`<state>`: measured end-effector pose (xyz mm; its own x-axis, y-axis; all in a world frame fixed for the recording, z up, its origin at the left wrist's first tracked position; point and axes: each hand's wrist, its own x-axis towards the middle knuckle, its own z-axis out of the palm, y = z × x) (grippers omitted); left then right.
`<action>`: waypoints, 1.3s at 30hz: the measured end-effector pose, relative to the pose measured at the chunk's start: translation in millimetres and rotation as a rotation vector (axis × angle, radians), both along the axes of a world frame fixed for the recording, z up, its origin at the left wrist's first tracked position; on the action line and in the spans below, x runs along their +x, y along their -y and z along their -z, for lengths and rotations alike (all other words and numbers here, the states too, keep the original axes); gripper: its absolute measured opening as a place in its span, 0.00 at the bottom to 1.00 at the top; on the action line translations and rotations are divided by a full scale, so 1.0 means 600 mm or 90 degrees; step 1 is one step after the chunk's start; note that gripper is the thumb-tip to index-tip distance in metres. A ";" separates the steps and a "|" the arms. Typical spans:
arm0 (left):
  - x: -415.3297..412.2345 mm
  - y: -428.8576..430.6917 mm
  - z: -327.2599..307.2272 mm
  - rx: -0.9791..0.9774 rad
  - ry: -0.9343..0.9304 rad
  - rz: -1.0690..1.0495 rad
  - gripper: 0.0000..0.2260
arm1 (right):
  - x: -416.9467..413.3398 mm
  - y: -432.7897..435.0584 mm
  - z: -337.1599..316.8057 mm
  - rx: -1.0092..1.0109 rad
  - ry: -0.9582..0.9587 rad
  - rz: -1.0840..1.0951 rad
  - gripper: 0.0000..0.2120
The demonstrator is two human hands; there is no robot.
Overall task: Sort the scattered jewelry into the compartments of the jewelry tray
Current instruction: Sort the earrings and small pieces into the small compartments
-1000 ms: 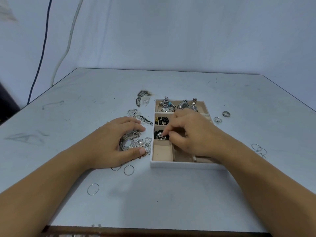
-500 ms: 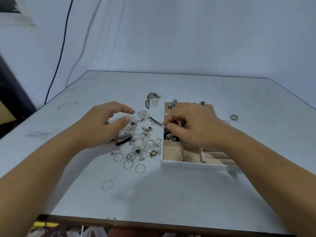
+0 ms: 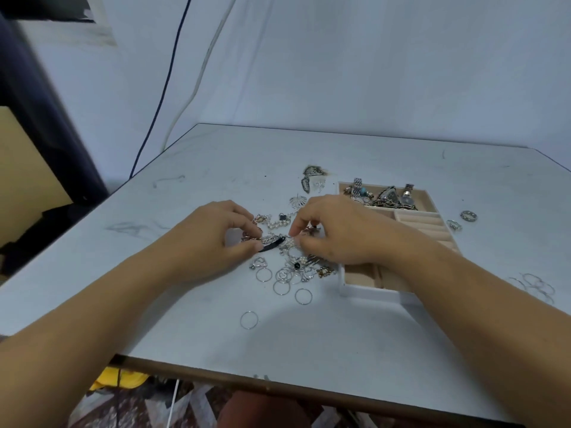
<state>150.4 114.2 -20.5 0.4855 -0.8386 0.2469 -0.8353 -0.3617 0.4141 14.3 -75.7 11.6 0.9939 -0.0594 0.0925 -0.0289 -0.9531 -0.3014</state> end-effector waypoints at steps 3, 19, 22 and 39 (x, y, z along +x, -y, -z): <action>0.000 0.009 0.002 -0.010 0.020 -0.003 0.03 | 0.000 -0.007 0.006 -0.007 -0.009 0.002 0.08; -0.015 0.021 -0.035 -0.309 -0.152 -0.064 0.04 | -0.016 -0.001 0.003 -0.005 0.050 0.005 0.13; -0.018 0.022 -0.043 -0.346 -0.183 -0.053 0.05 | -0.040 0.011 -0.026 -0.035 0.048 -0.010 0.13; -0.033 0.041 -0.079 -0.511 -0.418 -0.099 0.02 | -0.115 0.054 0.040 0.025 0.056 0.021 0.27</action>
